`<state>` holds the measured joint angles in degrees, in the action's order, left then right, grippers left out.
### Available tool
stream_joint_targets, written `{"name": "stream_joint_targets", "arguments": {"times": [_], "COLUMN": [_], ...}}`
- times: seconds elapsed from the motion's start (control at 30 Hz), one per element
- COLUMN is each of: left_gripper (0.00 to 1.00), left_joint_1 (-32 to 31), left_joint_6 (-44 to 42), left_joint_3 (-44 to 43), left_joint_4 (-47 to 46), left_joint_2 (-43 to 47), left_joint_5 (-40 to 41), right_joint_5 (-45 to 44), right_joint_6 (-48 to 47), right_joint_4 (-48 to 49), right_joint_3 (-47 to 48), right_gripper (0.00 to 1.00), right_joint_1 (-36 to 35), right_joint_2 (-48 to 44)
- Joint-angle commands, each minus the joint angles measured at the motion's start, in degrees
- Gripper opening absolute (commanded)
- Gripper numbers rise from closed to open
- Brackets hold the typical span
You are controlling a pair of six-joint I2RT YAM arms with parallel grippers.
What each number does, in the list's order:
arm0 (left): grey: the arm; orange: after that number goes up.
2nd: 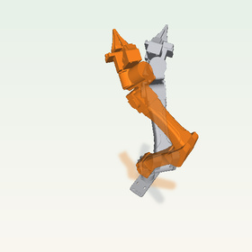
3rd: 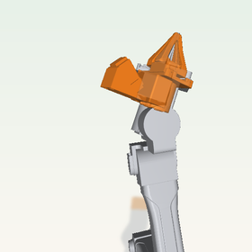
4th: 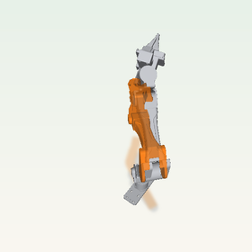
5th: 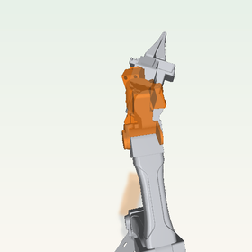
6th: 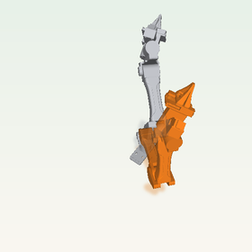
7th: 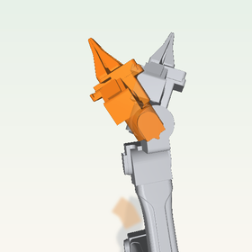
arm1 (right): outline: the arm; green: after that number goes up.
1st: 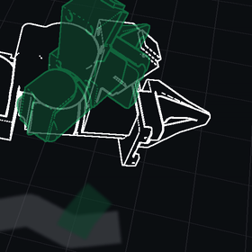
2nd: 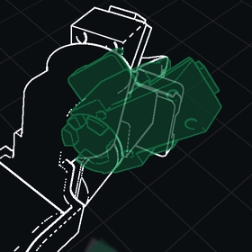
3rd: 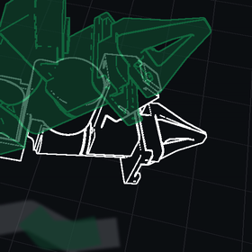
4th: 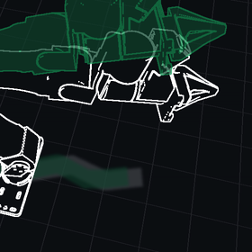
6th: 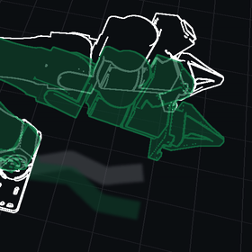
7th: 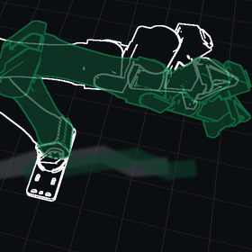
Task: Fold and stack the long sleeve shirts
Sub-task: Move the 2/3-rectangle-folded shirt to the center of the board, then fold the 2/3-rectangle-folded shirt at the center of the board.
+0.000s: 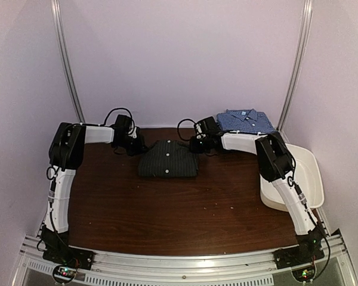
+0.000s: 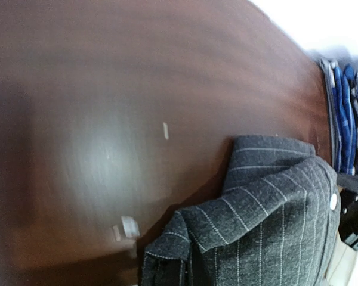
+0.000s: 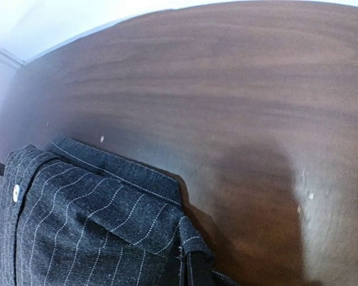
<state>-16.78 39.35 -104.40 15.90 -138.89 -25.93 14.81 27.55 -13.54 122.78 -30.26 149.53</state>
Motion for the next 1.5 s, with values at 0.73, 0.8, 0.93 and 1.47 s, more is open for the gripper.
{"name": "stream_joint_targets", "arguments": {"times": [0.73, 0.8, 0.93, 1.47], "left_gripper": [0.00, 0.00, 0.00, 0.00], "left_joint_1": [-14.6, -14.6, -14.6, -14.5], "left_joint_6": [14.3, 13.8, 12.7, 10.8], "left_joint_3": [59.4, 58.7, 56.5, 49.0], "left_joint_4": [-12.8, -12.9, -12.7, -13.4], "left_joint_2": [51.5, 51.3, 49.3, 36.7], "left_joint_5": [12.0, 11.7, 10.9, 8.8], "right_joint_5": [-7.5, -8.4, -10.5, -10.9], "right_joint_6": [-4.1, -4.0, -3.9, -1.2], "right_joint_4": [7.4, 6.7, 5.4, 7.4], "right_joint_3": [-51.2, -51.9, -52.5, -57.1], "right_gripper": [0.00, 0.00, 0.00, 0.00], "right_joint_1": [-15.1, -15.1, -15.1, -12.1], "right_joint_2": [-41.4, -42.5, -43.1, -40.1]}}
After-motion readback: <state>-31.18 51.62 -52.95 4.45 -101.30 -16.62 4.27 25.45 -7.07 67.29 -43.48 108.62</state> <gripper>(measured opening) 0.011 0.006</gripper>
